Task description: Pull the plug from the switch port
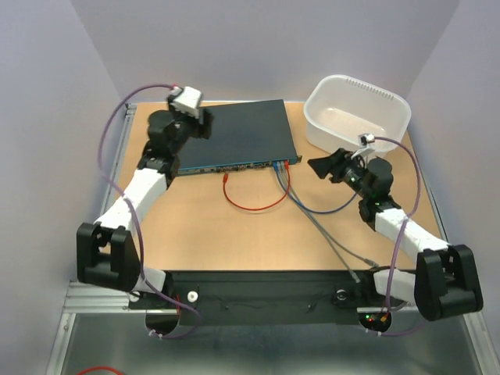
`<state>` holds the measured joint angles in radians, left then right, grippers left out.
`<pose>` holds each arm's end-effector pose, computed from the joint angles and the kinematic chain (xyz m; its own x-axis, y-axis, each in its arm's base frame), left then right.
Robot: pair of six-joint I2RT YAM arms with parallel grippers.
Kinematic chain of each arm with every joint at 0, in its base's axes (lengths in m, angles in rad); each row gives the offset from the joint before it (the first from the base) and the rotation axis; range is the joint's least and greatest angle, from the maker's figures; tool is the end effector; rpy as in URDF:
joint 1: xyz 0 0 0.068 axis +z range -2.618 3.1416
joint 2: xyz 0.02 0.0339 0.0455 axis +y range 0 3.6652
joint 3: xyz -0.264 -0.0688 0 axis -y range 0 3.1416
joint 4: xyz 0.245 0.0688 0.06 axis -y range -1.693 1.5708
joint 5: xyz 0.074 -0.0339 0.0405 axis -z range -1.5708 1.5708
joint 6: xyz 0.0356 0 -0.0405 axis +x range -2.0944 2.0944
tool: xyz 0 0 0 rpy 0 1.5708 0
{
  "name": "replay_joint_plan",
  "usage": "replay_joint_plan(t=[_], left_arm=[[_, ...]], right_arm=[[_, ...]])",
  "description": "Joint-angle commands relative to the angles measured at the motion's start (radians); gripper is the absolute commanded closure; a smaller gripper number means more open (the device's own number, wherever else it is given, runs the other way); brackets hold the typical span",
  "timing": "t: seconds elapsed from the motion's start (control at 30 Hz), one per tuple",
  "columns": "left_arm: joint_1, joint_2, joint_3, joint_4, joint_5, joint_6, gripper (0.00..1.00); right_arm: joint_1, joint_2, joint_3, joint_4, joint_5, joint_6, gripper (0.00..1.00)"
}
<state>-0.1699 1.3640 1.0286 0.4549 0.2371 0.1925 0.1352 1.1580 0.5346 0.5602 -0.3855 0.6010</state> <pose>0.3186 -0.0631 0.3608 0.1907 0.1560 -0.9692 0.3644 0.9055 0.2174 0.2507 0.0476 0.2543 -0.3325 0.4836 -0.8097 -0.3743 0.7204 0.5839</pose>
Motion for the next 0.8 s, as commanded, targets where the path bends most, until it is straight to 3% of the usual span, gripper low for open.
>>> replay_joint_plan(t=[0.0, 0.23, 0.37, 0.77], left_arm=[[-0.109, 0.15, 0.117, -0.219, -0.07, 0.091, 0.21], [-0.148, 0.434, 0.409, -0.298, -0.09, 0.047, 0.25], [-0.168, 0.532, 0.499, -0.3, -0.094, 0.059, 0.25], [-0.169, 0.731, 0.608, -0.305, -0.09, 0.024, 0.25]], right_arm=[[0.035, 0.147, 0.01, 0.021, 0.008, 0.245, 0.28], [0.072, 0.501, 0.165, 0.104, -0.01, 0.304, 0.33], [0.072, 0.679, 0.301, 0.158, -0.125, 0.353, 0.38], [0.069, 0.907, 0.412, 0.222, -0.145, 0.404, 0.43]])
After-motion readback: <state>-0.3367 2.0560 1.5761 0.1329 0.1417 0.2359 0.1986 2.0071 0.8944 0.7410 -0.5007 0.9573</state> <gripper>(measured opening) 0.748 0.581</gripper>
